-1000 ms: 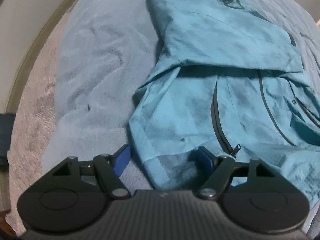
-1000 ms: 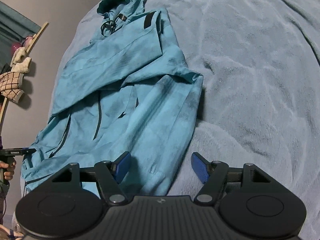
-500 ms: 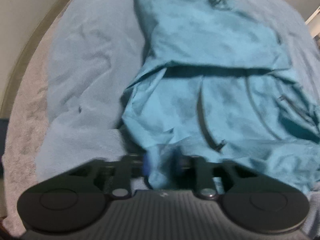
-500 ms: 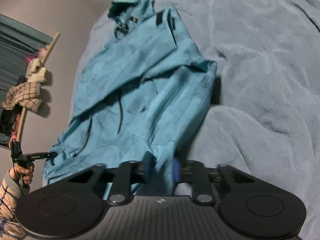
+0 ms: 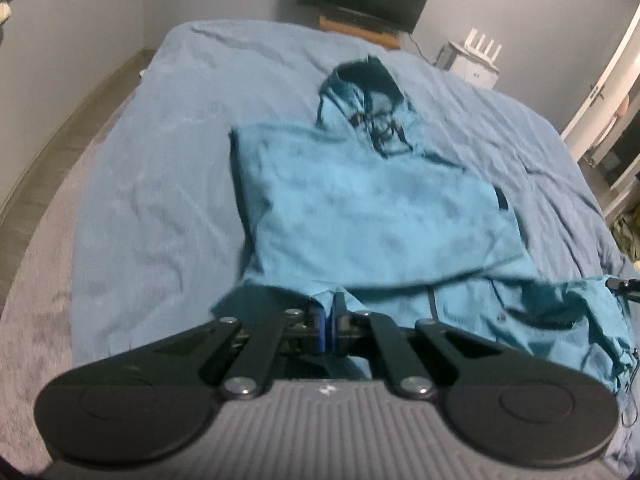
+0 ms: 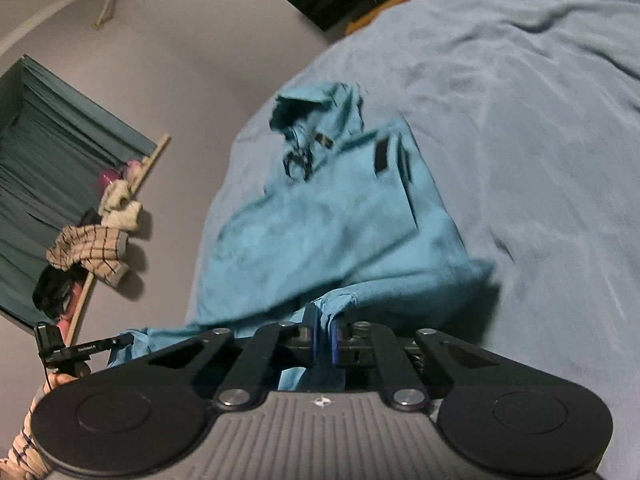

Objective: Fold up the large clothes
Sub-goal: 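Lift the hem with both grippers and fold it toward the hood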

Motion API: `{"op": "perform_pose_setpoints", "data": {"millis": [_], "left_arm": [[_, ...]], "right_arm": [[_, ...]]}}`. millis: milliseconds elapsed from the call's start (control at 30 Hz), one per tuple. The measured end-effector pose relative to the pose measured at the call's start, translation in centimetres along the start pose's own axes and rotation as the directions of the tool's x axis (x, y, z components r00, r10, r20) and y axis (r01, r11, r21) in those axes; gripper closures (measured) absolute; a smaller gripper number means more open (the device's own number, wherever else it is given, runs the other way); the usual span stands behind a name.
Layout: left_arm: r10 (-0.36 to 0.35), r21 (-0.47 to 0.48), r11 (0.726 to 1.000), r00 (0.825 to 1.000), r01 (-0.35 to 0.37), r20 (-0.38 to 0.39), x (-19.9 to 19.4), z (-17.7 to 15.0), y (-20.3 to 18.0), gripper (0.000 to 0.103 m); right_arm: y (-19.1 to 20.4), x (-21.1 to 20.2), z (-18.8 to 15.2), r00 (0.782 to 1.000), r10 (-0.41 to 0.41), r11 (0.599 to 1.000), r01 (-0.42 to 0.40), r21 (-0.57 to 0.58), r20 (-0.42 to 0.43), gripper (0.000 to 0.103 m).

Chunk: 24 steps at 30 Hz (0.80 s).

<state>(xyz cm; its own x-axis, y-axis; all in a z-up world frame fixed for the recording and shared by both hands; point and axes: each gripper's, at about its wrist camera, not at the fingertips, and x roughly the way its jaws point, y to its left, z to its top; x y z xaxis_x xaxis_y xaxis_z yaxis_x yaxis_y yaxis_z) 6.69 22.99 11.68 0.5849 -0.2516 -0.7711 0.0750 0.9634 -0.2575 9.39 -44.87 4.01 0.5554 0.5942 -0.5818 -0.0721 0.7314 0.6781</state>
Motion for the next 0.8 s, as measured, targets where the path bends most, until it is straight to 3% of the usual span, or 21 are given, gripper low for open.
{"op": "perform_pose_setpoints", "data": {"millis": [300, 800], "left_arm": [[-0.008, -0.086, 0.996, 0.999, 0.011, 0.036, 4.1, 6.9, 2.0, 0.103], [0.049, -0.288, 0.956, 0.998, -0.060, -0.046, 19.1, 16.1, 10.0, 0.103]], "right_arm": [[-0.3, 5.5, 6.8, 0.997, 0.025, 0.999, -0.028, 0.036, 0.079, 0.097], [-8.5, 21.0, 18.7, 0.981, -0.137, 0.969, 0.102, 0.225, 0.141, 0.098]]}}
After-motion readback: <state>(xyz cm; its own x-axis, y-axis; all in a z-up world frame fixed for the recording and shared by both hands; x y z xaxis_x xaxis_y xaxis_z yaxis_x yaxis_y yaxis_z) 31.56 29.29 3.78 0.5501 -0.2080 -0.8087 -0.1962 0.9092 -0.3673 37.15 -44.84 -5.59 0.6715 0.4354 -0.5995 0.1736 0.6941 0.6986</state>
